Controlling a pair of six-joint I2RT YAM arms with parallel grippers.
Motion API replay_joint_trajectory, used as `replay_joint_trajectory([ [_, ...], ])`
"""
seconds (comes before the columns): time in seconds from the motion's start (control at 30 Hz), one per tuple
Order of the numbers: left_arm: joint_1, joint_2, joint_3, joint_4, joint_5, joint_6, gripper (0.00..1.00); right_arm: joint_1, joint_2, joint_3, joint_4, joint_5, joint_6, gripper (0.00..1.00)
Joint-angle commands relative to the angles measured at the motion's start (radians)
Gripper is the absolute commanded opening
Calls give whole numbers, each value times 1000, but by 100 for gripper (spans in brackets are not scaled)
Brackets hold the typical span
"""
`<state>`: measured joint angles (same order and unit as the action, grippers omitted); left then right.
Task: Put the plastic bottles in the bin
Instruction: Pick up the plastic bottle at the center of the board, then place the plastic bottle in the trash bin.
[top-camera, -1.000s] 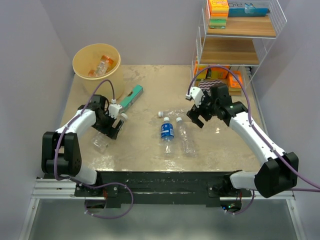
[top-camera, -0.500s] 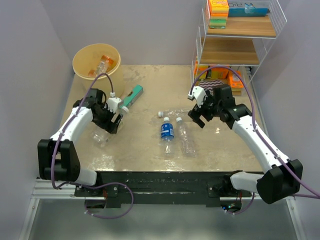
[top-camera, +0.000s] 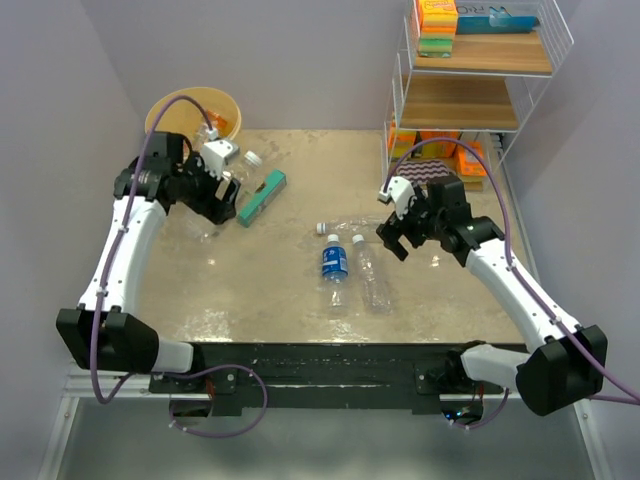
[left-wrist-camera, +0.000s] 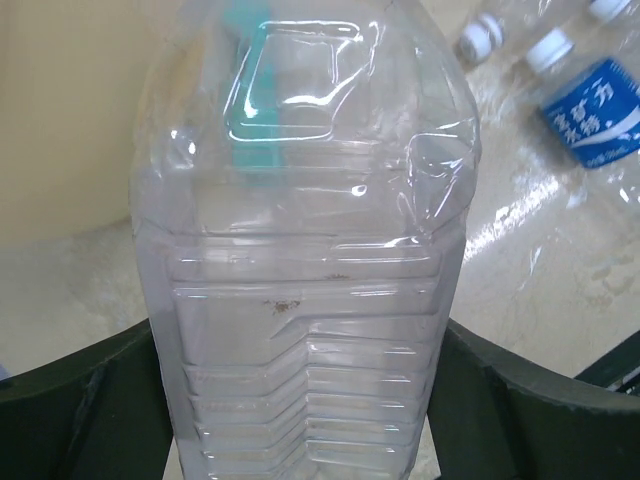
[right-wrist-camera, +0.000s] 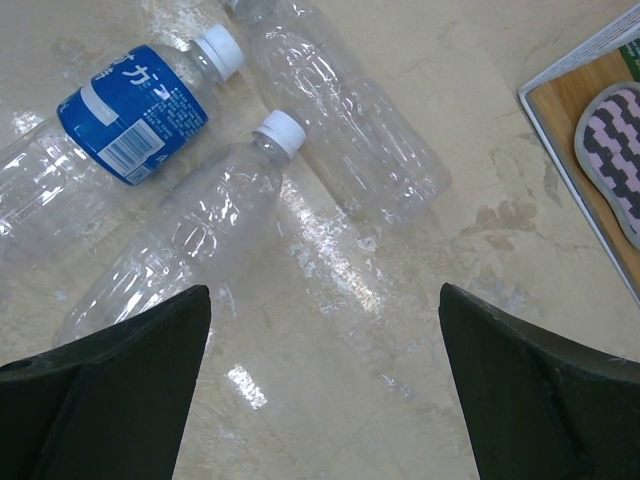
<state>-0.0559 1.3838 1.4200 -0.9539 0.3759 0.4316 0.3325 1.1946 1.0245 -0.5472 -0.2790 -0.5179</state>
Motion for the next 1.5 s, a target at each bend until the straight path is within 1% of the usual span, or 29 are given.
replay_joint_trajectory([
  [0.0, -5, 18, 207, 3, 61, -27, 15, -3, -23, -23, 76, -11, 25, 99],
  [0.07, -5, 52, 273, -3, 64, -40, 11, -3, -13, -27, 81, -11, 25, 99],
  [0.1, -5, 64, 340, -5, 64, -47, 9, -3, -12, -27, 85, -14, 27, 99],
  [0.23, -5, 126, 496, 10, 49, -83, 0, -4, 6, -23, 90, -17, 27, 99],
  [0.3, -5, 161, 568, 43, 26, -117, 0, -3, 14, -17, 89, -19, 27, 99],
  [0.4, -5, 192, 612, 118, -37, -151, 0, -6, 23, -14, 92, -19, 25, 99],
  [0.53, -4, 216, 619, 250, -170, -186, 0, -4, 31, -11, 93, -15, 24, 99],
  [0.63, -4, 242, 623, 369, -241, -208, 0, -3, 37, -6, 93, -15, 22, 99],
  [0.73, -4, 287, 649, 434, -290, -228, 0, -3, 39, 0, 90, -17, 21, 99],
  [0.97, 16, 441, 744, 509, -397, -290, 0, -3, 48, 23, 73, -26, 10, 99],
  [1.13, 56, 498, 737, 601, -442, -344, 0, -4, 25, 31, 59, -9, 2, 99],
  [1.23, 56, 535, 718, 656, -472, -363, 0, -3, 17, 39, 44, -9, -2, 99],
  [1.27, 79, 543, 718, 664, -477, -366, 0, -3, 17, 42, 40, -8, -4, 99],
  [1.47, 88, 584, 694, 711, -528, -367, 0, -3, 10, 49, 21, 9, -16, 99],
])
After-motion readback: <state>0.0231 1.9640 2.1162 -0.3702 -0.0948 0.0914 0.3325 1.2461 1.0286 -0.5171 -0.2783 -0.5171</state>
